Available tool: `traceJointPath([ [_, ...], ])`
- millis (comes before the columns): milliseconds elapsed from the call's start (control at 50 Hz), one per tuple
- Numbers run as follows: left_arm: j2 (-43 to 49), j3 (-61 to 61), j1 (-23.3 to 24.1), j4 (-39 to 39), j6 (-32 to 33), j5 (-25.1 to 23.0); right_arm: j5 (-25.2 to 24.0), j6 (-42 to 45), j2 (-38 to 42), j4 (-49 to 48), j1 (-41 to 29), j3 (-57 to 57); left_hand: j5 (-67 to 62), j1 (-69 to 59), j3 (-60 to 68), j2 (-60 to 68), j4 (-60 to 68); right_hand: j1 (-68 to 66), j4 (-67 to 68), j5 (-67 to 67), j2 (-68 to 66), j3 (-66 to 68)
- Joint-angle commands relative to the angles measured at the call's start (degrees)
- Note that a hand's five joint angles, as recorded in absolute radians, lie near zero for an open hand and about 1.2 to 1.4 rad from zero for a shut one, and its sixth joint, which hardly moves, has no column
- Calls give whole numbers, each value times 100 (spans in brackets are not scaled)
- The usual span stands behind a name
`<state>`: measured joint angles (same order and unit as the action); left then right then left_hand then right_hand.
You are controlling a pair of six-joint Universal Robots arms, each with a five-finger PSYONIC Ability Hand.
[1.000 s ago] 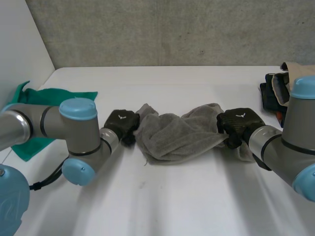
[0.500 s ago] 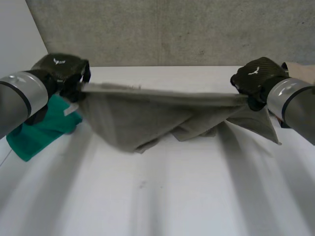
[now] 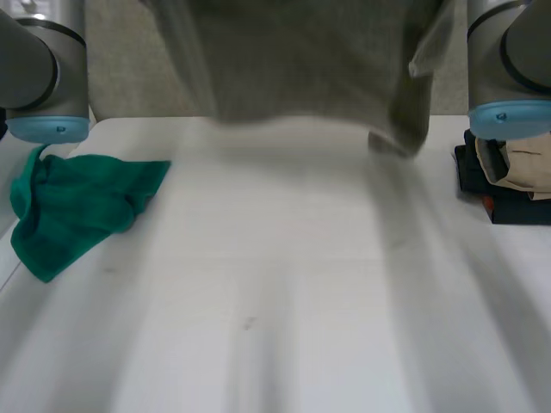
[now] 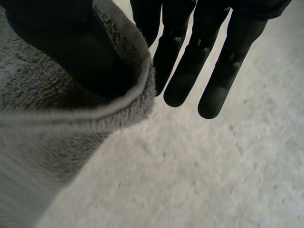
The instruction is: Fold the laundry.
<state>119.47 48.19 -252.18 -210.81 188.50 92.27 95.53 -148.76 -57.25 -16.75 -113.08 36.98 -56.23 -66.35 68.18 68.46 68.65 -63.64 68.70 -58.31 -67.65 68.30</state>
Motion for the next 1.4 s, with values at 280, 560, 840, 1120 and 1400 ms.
traceJointPath([
  [280,-100,4048,-665,-21,-67,-728,-1413,49,-112,1702,199,3051,-1377,-1365,1182,1154,1135,-1636,1130,-1169,-1235,1170],
  [560,-90,4638,-955,-127,-23,-693,-536,-617,987,1605,462,2999,-1377,-1365,1182,1154,1135,1626,-2131,2092,2026,-2091],
  [840,-380,4744,-1070,136,-24,-666,-315,-1937,1093,2695,858,2718,-1377,-1365,1182,1154,1135,2606,-3111,3073,3006,-3071],
  [1120,-845,5130,-1184,935,-32,-710,-420,-2466,883,3274,1104,2612,-1377,-1365,1182,1154,1135,-1636,1130,-1169,-1235,1170],
  [1400,-3008,6097,-1817,5056,2199,-1606,-1168,4221,-1340,5912,2105,4510,-1377,-1365,1182,1154,1135,-1636,1130,-1169,-1235,1170],
])
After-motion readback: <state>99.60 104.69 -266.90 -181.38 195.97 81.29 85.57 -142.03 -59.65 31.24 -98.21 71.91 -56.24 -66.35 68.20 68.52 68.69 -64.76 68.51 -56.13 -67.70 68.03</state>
